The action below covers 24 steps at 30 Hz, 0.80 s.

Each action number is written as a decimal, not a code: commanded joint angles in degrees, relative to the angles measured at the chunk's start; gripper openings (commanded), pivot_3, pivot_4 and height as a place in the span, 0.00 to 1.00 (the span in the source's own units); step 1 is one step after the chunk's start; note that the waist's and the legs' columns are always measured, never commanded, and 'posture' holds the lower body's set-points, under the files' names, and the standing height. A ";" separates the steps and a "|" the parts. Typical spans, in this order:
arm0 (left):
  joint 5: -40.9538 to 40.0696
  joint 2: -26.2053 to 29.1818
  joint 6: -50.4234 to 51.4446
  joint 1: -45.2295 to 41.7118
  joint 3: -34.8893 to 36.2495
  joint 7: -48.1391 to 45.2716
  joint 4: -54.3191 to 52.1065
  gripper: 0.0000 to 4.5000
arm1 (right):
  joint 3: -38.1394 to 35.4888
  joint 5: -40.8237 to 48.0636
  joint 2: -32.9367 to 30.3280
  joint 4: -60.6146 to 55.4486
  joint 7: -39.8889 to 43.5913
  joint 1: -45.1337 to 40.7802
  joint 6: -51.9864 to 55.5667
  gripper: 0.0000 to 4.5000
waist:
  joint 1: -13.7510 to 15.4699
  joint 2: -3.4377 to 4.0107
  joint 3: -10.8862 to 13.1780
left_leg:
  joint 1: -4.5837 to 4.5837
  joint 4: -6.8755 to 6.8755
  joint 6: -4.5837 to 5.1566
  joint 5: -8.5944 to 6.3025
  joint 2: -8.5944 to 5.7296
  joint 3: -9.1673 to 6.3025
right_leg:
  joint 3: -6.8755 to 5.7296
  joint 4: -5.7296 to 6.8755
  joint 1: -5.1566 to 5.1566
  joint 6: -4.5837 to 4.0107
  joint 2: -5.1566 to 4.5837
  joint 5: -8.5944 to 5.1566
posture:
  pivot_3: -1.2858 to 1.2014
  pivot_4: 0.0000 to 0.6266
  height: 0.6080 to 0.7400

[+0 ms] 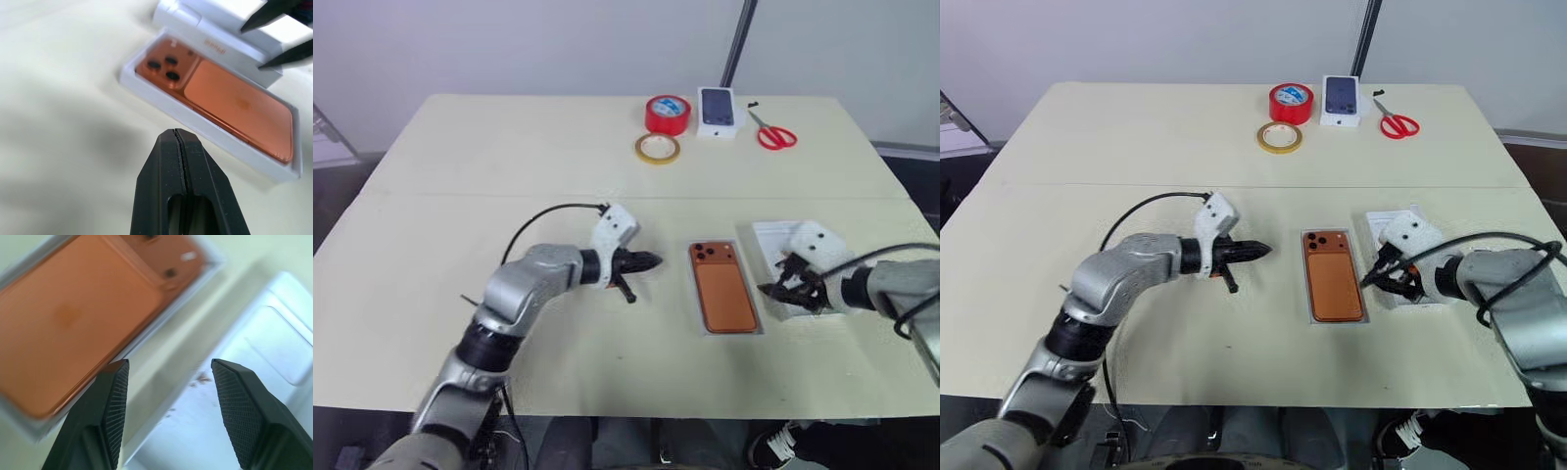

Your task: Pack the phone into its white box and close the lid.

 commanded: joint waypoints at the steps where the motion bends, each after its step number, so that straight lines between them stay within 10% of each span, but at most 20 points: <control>1: 0.99 3.39 -9.61 3.62 -0.03 -6.56 -4.28 0.00 | -0.33 1.24 1.84 5.93 -3.66 -3.58 5.73 0.65 | 0.03 0.04 0.01 | 0.00 -0.01 0.00 0.00 -0.01 0.02 | 0.01 -0.01 0.00 0.00 -0.03 0.00 | 0.52 0.24 1.00; 10: 0.37 7.02 -15.05 10.35 2.28 -10.92 -6.92 0.00 | 5.47 2.04 4.36 13.29 -9.54 -9.81 10.13 0.65 | -0.24 0.11 0.05 | -0.03 -0.01 0.06 -0.04 -0.03 0.03 | 0.01 -0.02 -0.03 0.00 -0.04 0.00 | 0.52 0.24 1.00; 17: 1.25 6.90 -16.00 13.00 1.95 -9.92 -8.15 0.00 | 5.34 2.90 6.74 13.98 -13.38 -12.26 14.08 0.01 | -0.03 0.12 0.05 | -0.03 0.00 0.07 -0.04 -0.02 0.04 | 0.02 -0.01 -0.04 0.00 -0.03 0.00 | 0.52 0.24 1.00; 24: 0.75 6.40 -16.36 13.72 4.90 -7.35 -6.30 0.00 | -3.58 6.32 8.02 10.39 -14.87 -17.54 21.98 0.01 | -0.18 0.23 0.12 | -0.04 0.00 0.08 -0.04 -0.02 0.04 | 0.01 0.00 -0.05 0.00 -0.02 0.00 | 0.52 0.24 1.00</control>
